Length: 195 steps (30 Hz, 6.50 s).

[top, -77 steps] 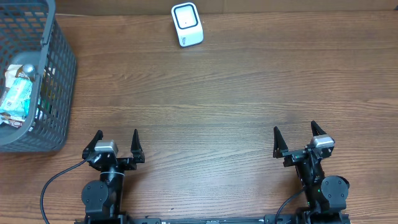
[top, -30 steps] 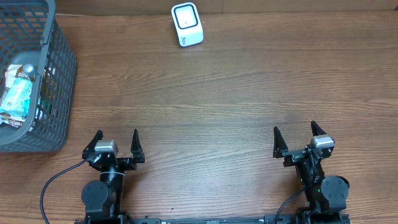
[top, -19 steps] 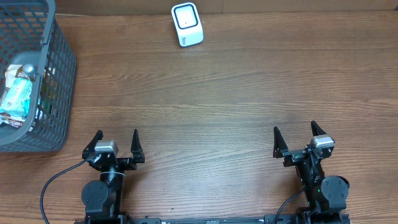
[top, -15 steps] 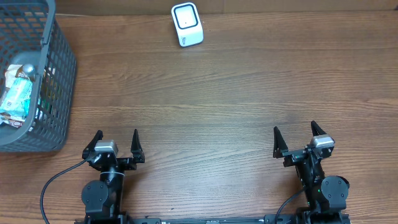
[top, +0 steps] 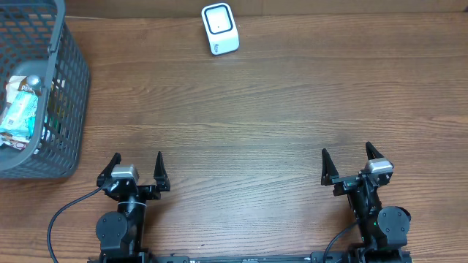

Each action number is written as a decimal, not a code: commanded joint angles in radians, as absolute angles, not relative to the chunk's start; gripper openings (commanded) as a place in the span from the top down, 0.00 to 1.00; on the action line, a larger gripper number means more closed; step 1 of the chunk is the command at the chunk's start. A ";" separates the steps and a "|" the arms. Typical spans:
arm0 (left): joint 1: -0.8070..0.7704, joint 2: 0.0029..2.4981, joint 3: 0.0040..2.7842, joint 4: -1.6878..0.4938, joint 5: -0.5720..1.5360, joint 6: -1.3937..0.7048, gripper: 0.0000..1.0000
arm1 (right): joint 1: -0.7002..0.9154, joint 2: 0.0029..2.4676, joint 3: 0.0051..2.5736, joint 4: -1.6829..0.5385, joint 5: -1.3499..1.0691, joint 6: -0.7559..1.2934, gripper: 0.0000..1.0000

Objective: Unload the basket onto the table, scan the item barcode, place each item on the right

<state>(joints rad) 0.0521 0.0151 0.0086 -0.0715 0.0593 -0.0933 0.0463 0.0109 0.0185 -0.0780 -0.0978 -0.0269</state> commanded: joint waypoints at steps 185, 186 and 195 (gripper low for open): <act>0.379 1.736 2.385 -1.297 -0.197 -0.001 0.00 | 0.044 0.003 0.008 -0.075 -0.099 -0.035 0.00; 0.413 1.748 2.385 -1.305 -0.179 -0.001 0.00 | 0.044 0.003 0.008 -0.075 -0.099 -0.035 0.00; 0.646 1.890 2.383 -1.356 0.022 0.001 0.01 | 0.044 0.003 0.008 -0.075 -0.099 -0.035 0.00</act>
<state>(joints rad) 0.5995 1.8320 2.3646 -1.3415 -0.0853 0.0174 0.0463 0.0109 0.0185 -0.0792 -0.0982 -0.0299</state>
